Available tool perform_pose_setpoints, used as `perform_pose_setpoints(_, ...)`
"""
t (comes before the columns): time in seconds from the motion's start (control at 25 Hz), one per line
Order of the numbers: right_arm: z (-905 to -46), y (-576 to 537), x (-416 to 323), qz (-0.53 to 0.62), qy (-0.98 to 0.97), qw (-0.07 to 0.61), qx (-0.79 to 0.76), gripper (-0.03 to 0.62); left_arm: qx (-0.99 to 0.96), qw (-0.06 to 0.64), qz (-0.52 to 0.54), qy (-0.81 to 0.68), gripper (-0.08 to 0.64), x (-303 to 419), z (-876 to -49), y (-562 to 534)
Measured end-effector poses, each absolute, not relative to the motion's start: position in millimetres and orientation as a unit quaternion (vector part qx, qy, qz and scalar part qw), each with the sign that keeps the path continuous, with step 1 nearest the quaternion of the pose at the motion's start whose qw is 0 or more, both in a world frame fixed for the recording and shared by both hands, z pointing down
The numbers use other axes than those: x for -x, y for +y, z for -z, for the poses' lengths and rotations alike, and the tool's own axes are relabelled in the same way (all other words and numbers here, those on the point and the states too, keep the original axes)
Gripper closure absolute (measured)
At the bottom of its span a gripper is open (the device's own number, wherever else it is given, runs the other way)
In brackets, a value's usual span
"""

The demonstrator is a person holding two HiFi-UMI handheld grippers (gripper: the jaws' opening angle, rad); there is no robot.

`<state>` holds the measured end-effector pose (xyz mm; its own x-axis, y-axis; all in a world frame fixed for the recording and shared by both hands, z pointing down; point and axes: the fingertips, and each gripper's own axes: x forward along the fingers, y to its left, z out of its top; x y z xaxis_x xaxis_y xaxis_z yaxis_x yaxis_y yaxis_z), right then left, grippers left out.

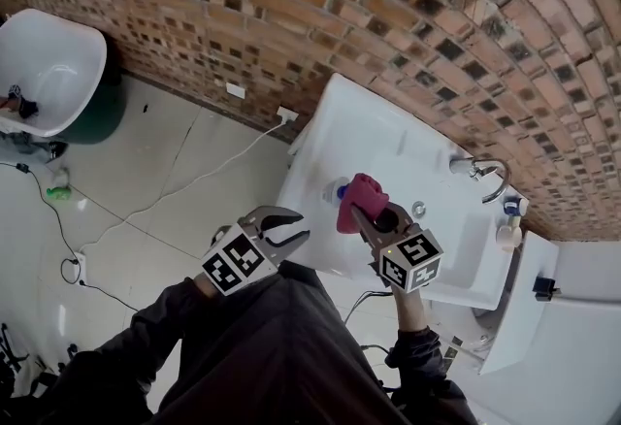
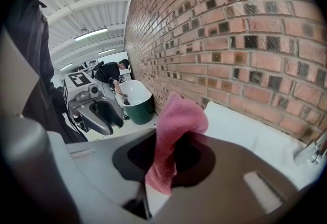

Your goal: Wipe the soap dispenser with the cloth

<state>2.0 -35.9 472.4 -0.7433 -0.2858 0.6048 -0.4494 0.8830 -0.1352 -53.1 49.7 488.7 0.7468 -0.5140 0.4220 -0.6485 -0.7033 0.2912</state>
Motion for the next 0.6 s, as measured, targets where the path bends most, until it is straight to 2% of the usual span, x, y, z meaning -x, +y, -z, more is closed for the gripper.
perform_pose_setpoints(0.16,-476.6,-28.6,-1.4,-0.152,-0.927,0.28,-0.2,0.529,-0.91,0.218,-0.158,-0.315,0.451,45.8,-490.7,47.8)
perform_pose_setpoints(0.4,-454.9,-12.8,-16.2,-0.158,-0.937,0.206,-0.234,0.529,-0.91,0.222,-0.169,-0.307,0.451,38.9,-495.5,42.5)
perform_pose_setpoints(0.6,-506.4,19.4,-23.0,-0.192,-0.927,0.239,-0.214,0.529,-0.911,0.226,-0.182,-0.293,0.451,29.6,-503.0,39.2)
